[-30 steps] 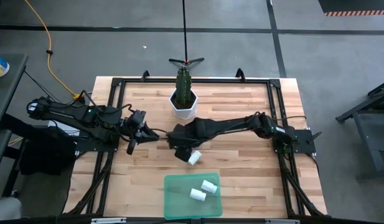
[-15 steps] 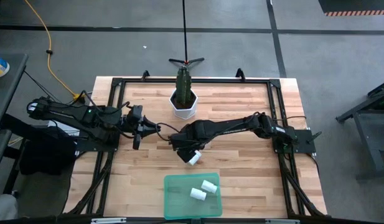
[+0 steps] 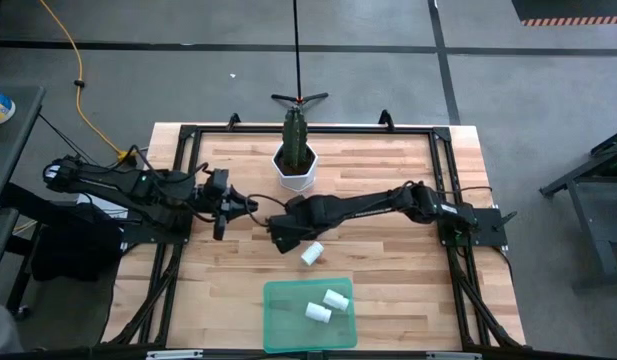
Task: Pick and place pill bottles into a basket
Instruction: Put the white pill bottle into the bin
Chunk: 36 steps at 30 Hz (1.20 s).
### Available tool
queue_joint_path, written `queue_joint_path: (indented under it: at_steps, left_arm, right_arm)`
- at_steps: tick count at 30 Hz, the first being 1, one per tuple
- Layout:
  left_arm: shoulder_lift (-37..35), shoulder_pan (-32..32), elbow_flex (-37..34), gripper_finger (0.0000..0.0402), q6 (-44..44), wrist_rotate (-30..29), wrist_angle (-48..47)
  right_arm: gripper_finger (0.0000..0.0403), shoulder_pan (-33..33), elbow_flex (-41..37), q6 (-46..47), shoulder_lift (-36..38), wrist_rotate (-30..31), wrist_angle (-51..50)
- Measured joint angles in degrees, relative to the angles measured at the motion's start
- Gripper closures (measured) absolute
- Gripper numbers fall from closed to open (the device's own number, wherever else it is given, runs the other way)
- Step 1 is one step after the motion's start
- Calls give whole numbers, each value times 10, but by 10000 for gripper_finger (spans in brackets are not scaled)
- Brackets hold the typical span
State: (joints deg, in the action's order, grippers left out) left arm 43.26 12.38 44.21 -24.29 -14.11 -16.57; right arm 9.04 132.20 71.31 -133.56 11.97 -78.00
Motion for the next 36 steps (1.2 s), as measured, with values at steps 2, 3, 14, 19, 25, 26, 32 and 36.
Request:
queue_joint_path:
  at_steps: [2, 3, 14, 19, 25, 26, 32, 36]
  left_arm:
    - [-3, 0, 0, 312, 0, 0, 0]
    - [-6, 0, 0, 312, 2, 0, -2]
    - [-52, 0, 0, 312, 12, -2, -2]
    - [-77, 0, 0, 312, 16, -2, -6]
    - [-102, 0, 0, 312, 17, -2, -44]
    - [-107, 0, 0, 312, 17, -2, -50]
    - [-127, 0, 0, 312, 15, -2, -74]
    - [-137, 0, 0, 312, 15, -1, -76]
  right_arm:
    - [151, 4, 0, 32, 0, 11, -1]
    - [151, 7, 0, 47, -1, 16, -1]
    - [151, 52, 0, 228, -3, 94, 45]
    - [151, 51, 0, 252, -11, 91, 52]
    - [151, 42, 0, 280, -25, 65, 31]
    - [151, 41, 0, 286, -25, 62, 28]
    - [151, 22, 0, 307, -35, 41, 28]
    - [151, 5, 0, 280, -38, 42, 75]
